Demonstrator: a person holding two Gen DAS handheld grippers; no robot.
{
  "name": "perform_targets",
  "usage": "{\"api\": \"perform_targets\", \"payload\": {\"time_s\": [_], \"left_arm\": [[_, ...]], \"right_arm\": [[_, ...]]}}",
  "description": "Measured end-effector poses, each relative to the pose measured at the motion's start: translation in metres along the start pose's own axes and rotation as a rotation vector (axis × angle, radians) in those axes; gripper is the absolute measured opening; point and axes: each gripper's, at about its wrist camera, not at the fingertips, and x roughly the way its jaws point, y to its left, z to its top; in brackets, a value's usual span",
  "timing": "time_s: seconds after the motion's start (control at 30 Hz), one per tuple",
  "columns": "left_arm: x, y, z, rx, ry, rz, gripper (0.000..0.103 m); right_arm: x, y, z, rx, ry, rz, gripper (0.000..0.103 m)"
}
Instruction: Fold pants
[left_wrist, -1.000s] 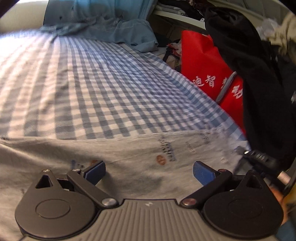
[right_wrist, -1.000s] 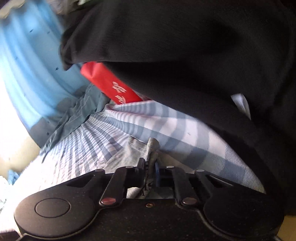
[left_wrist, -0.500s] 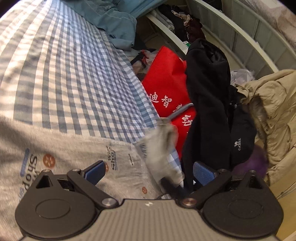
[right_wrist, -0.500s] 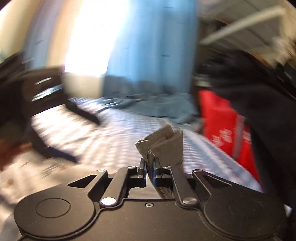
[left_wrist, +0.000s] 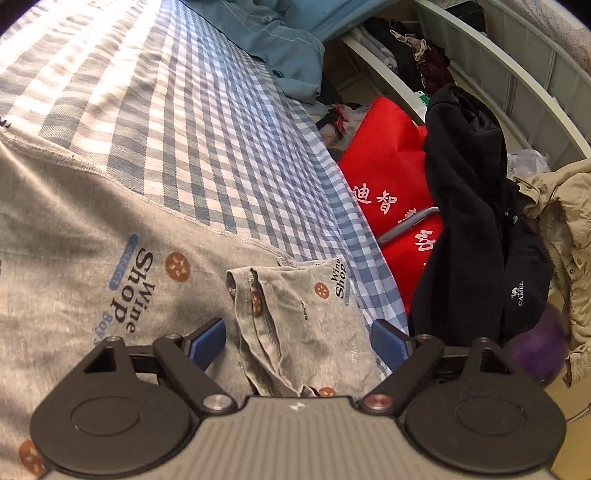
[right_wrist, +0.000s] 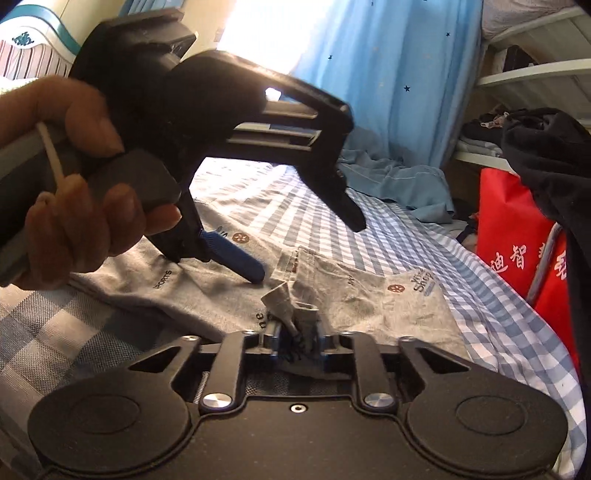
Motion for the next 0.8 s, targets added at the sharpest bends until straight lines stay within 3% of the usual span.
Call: {"api": "perform_targets", "payload": {"time_s": [0.13,0.2,0.53,0.63,0.8], "left_arm": [[-0.003,0.002,0.000,-0.010,0.011,0.008,0.090],[-0.004,0.003,0.000,-0.017,0.018,0.005,0.091],[0.008,0.013,0.003,-0.178,0.048,-0.065,0.092],[0.012,0.011,0.002,-0.187,0.038,-0.066,0.099],[0.015,0.008,0.002,-0.190,0.025,-0.045,0.097]], "right_arm": [[-0.002,0.004,0.000,0.011,-0.002,-0.001,0.025],[-0.001,-0.002,0.003,0.054,-0.007,-0.001,0.017],[-0.017,-0.029,0.006,0.321,-0.065,0.037,0.013],[-0.022,-0.029,0.007,0.357,-0.073,0.040,0.012],[-0.025,-0.026,0.007,0.363,-0.073,0.045,0.012]]}}
